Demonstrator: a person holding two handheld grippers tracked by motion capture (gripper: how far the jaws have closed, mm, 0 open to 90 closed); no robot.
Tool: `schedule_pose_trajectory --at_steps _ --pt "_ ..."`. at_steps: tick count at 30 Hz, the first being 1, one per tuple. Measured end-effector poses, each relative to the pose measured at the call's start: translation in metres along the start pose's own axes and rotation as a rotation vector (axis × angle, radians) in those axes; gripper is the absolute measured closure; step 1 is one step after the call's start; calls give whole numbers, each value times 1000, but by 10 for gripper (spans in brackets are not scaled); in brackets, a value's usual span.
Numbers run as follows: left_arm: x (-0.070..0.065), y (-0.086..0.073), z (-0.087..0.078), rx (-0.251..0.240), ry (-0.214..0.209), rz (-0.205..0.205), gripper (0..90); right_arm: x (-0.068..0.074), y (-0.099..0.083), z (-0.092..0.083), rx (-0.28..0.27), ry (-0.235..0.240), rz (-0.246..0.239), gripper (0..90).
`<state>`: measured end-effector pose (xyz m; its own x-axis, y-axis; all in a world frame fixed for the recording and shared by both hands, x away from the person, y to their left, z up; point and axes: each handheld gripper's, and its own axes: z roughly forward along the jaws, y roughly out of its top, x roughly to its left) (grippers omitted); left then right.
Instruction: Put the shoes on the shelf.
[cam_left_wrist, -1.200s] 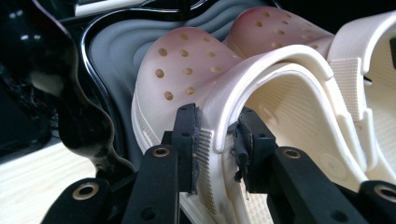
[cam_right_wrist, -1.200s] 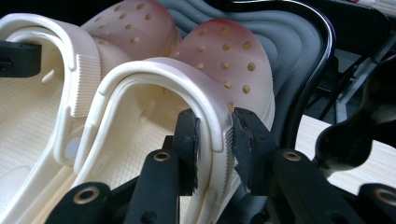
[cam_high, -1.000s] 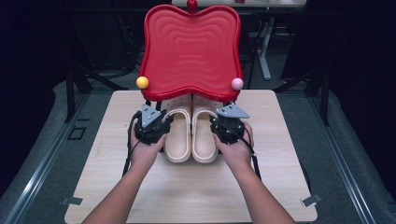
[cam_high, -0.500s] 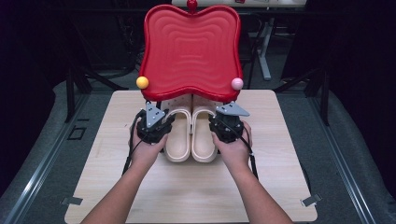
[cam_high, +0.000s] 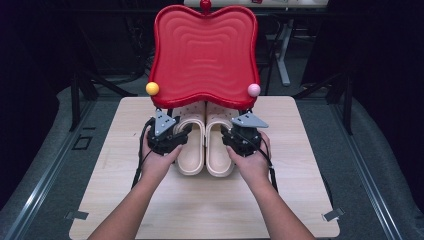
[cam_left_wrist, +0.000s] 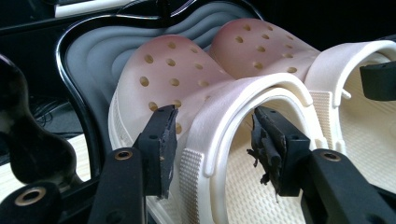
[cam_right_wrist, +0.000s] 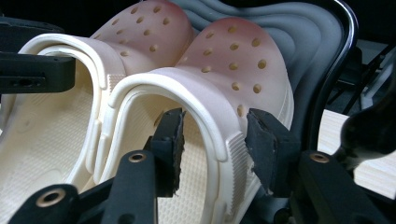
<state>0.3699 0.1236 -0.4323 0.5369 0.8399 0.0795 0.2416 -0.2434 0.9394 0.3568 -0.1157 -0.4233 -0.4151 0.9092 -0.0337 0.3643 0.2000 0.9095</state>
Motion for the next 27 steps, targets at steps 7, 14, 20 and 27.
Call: schedule_pose_trajectory --at_steps 7,14,20,27 --pt "-2 0 -5 -18 4 -8 446 -2 1 -11 -28 6 -15 544" --pt "-2 -4 -21 -35 -8 -27 441 1 -1 -30 -52 5 -70 543" --pt "-2 -10 -40 -39 -38 -30 471 5 -11 -50 -74 25 -121 551" --pt "-6 -30 -64 -43 -84 -24 513 5 -36 -71 -79 39 -119 543"
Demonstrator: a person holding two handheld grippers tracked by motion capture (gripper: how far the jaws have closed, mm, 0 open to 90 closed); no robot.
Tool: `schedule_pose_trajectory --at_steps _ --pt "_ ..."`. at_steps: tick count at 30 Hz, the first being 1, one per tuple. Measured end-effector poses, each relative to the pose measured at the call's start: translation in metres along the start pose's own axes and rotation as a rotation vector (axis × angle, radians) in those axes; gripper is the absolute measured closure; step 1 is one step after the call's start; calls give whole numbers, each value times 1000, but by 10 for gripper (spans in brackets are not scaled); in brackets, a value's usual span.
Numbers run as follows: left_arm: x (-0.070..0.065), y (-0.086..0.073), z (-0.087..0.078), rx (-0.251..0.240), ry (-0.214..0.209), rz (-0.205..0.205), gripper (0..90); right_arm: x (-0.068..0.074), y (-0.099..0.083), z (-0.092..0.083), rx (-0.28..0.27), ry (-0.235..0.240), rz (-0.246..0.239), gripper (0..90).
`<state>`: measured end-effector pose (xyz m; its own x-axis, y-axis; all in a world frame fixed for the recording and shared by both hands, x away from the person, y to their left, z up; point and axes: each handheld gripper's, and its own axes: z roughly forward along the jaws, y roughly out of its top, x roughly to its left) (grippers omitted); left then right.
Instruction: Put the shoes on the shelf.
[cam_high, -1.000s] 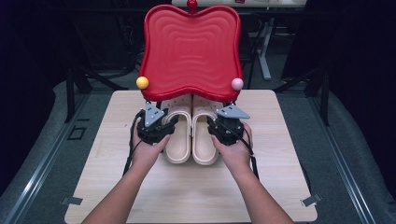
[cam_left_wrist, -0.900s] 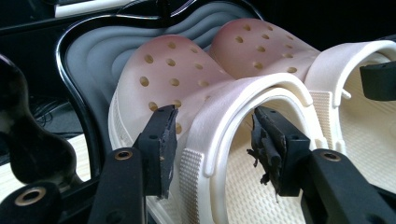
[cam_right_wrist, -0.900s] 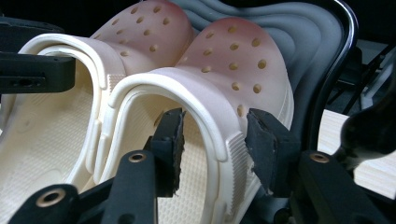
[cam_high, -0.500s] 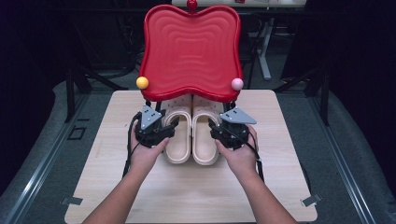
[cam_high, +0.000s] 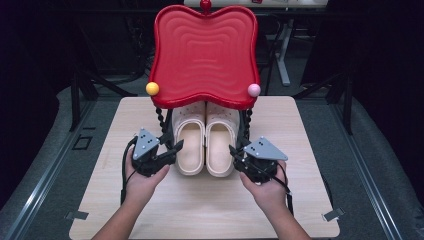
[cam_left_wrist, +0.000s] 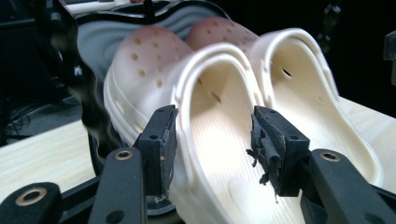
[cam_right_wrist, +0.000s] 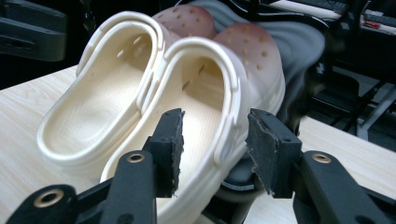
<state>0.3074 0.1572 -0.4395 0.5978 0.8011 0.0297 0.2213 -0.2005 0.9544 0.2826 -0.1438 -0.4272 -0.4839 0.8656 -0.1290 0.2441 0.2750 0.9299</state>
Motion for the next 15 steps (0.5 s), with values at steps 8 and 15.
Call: schedule_pose_trajectory --at_steps 8,15 --pt "-7 -28 -18 16 -23 -27 499 11 -31 -18 -94 72 -13 442" --pt "-12 -46 -26 41 -31 -61 460 18 -52 -20 -84 108 7 415"
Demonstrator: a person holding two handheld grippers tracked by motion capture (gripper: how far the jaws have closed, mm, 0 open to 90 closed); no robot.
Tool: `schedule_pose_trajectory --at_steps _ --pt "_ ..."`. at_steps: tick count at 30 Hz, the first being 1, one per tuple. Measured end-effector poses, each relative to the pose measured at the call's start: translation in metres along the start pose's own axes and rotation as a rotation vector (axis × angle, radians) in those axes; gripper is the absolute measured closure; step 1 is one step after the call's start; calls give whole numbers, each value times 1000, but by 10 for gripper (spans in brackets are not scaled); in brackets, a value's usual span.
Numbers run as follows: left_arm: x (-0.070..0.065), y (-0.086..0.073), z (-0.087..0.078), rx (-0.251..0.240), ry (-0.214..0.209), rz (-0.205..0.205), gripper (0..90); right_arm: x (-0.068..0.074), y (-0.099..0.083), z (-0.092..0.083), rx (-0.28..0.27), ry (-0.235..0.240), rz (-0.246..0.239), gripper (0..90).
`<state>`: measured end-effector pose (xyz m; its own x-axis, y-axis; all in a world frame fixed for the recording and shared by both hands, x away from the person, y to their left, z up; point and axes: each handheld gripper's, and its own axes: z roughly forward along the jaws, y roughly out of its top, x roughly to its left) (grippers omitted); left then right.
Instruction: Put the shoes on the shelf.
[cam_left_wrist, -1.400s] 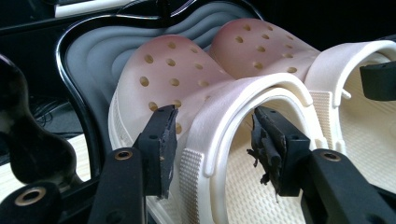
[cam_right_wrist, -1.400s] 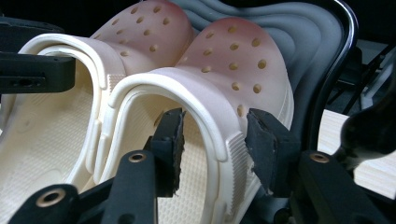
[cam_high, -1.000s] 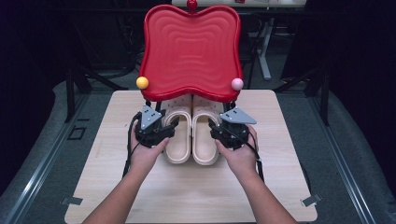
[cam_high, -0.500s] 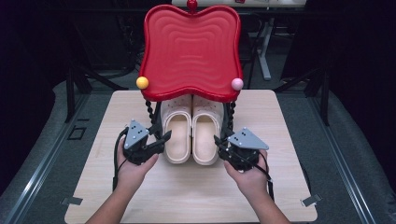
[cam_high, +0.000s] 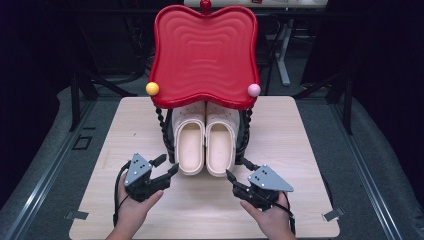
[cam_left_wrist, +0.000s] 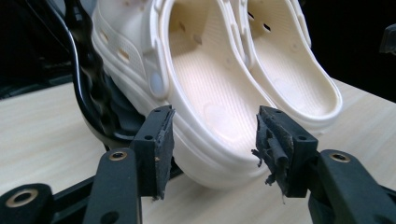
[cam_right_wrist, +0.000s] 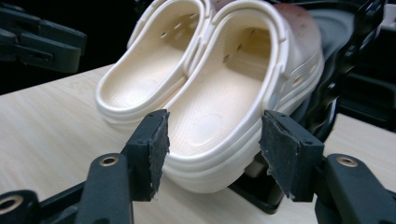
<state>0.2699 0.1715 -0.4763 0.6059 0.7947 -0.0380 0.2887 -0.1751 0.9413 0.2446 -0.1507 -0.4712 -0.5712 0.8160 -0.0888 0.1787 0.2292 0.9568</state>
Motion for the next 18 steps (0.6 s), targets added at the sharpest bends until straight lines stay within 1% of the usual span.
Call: schedule_pose_trajectory --at_steps 2,3,6,7,11,13,15,16,18 --pt "-1 -4 -1 -3 1 -7 457 1 -4 -1 -5 13 21 415" --pt "-1 -6 -1 -7 -2 -16 455 1 -6 -1 5 19 27 415" --pt "-2 -13 -2 9 -6 -19 448 4 -10 -2 19 26 24 415" --pt "-3 -15 -3 14 -7 -15 443 5 -11 -3 15 32 27 416" --pt "-4 -23 -5 13 -12 -30 433 8 -14 -5 26 44 37 453" --pt "-5 -26 -6 24 -24 -24 441 9 -16 -6 41 37 26 516" --pt "-8 -30 -6 39 -6 -17 455 10 -19 -7 90 43 39 599" --pt "-9 -32 -5 35 -6 -18 455 12 -21 -7 107 53 49 619" --pt "-11 -36 -4 45 -9 -14 469 15 -26 -5 126 64 58 657"
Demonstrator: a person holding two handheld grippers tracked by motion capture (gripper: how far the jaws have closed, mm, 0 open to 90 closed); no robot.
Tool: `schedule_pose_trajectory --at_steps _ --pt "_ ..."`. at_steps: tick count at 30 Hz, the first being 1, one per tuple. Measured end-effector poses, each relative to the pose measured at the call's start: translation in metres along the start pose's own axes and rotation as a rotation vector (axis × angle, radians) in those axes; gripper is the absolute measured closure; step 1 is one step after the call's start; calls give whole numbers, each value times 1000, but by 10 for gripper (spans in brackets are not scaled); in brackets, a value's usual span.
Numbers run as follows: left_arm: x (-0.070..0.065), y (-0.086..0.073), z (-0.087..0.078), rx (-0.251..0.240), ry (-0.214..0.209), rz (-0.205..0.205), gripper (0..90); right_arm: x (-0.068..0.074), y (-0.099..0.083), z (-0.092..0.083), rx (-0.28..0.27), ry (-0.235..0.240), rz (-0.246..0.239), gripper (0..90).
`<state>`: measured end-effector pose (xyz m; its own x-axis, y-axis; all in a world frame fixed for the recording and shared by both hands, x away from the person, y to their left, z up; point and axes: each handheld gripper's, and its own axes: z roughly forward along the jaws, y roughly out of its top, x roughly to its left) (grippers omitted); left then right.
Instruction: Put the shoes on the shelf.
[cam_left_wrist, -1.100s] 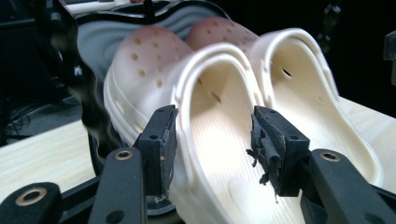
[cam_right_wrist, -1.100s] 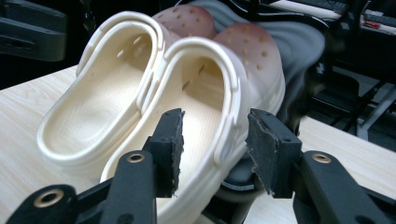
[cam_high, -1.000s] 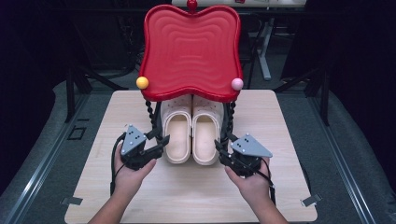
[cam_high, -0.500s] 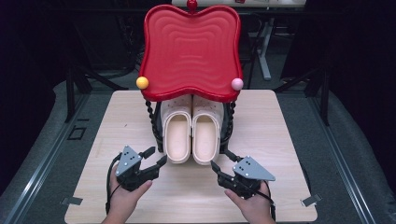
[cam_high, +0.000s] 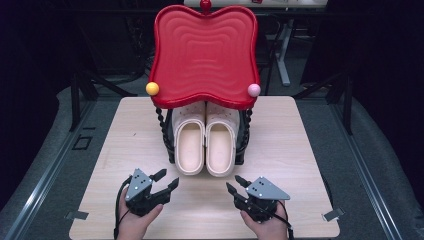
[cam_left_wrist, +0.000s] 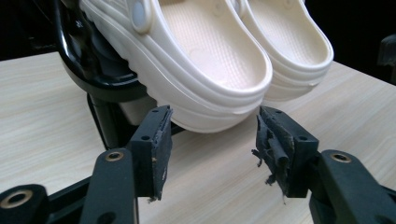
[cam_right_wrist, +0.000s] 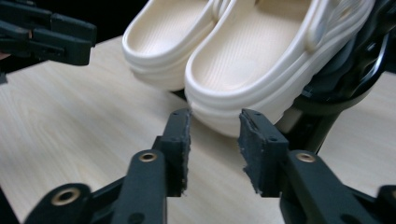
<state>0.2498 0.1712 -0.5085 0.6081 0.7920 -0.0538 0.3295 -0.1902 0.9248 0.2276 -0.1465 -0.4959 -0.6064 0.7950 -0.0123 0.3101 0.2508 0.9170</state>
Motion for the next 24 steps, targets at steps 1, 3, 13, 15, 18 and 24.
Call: schedule_pose_trajectory --at_steps 1,3,13,15,18,24 --pt "-2 -2 1 9 4 9 470 1 -1 1 11 -3 -5 670" --pt "-4 -5 4 16 4 9 487 3 -5 5 18 2 -3 702" --pt "-11 -5 21 59 -65 -8 803 2 -9 27 75 22 20 873" --pt "-12 -4 23 66 -68 -9 844 1 -8 30 84 27 29 889" --pt "-12 -2 27 68 -69 -11 886 1 -7 35 93 32 30 899" --pt "-14 1 32 79 -58 -5 897 2 -6 41 98 30 35 900"
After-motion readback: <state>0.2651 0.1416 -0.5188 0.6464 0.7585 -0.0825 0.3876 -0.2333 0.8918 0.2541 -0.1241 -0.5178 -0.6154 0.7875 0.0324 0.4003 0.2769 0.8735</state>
